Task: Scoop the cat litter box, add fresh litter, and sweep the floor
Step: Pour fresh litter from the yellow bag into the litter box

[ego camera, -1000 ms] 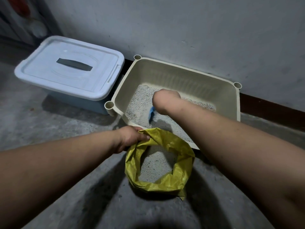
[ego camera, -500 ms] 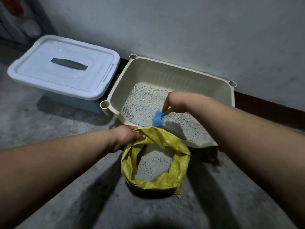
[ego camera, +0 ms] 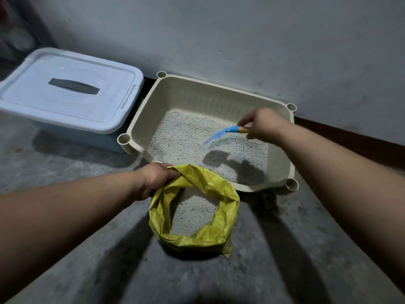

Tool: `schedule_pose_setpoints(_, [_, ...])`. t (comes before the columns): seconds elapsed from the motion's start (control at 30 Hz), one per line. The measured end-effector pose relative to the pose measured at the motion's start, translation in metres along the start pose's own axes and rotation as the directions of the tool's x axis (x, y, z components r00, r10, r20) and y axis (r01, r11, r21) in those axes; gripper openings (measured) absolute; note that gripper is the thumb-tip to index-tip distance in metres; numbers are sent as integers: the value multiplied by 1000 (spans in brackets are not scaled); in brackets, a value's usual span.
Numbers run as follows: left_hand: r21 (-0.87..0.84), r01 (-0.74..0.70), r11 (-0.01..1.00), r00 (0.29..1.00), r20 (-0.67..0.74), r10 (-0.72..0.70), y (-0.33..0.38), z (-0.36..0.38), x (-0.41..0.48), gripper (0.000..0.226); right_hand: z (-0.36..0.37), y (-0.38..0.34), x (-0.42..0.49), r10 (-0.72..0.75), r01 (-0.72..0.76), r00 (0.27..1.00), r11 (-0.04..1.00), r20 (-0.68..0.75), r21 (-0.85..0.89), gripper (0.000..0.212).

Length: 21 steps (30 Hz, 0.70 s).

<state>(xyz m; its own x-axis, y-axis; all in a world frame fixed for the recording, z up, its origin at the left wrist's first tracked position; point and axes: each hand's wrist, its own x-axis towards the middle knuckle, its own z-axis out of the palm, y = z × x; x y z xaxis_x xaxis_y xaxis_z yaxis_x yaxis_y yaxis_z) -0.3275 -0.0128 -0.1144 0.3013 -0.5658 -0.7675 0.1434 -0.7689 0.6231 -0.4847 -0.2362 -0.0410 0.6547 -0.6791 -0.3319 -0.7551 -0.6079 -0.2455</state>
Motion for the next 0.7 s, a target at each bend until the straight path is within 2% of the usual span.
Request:
schedule_pose_setpoints(0.07, [-34,4,999,1000,-11,-4,-1,-1,3,10,-21,7,-10,-4,-2,1000,963,21,271,38])
schedule_pose_setpoints(0.13, [-61,7,998,1000,-28,-9,-1,-2,4,11,-43,9,-20,-53,-24,982,917,181,399,38])
schedule_pose_setpoints(0.2, [-71,7,997,999,-32,-10,0,-2,6,11,-50,3,-29,-115,-4,922,952,370,307,35])
schedule_pose_setpoints(0.3, [-72,3,997,1000,-30,-6,5,1,7,12,-27,-31,-42,-142,174,845,985,516,-13,28])
schedule_pose_setpoints(0.37, [-76,2,997,1000,-12,-2,8,3,6,14,5,-60,-49,-138,296,810,935,570,-194,13])
schedule_pose_setpoints(0.47, [-88,-11,996,1000,-1,11,10,6,5,16,52,-94,-59,-152,452,784,805,602,-385,17])
schedule_pose_setpoints(0.6, [-55,-8,998,1000,4,8,9,8,0,17,95,-112,-70,-212,540,746,748,632,-387,26])
schedule_pose_setpoints(0.7, [-47,-23,999,999,22,24,4,8,-2,16,108,-97,-64,-277,461,824,835,495,-300,23])
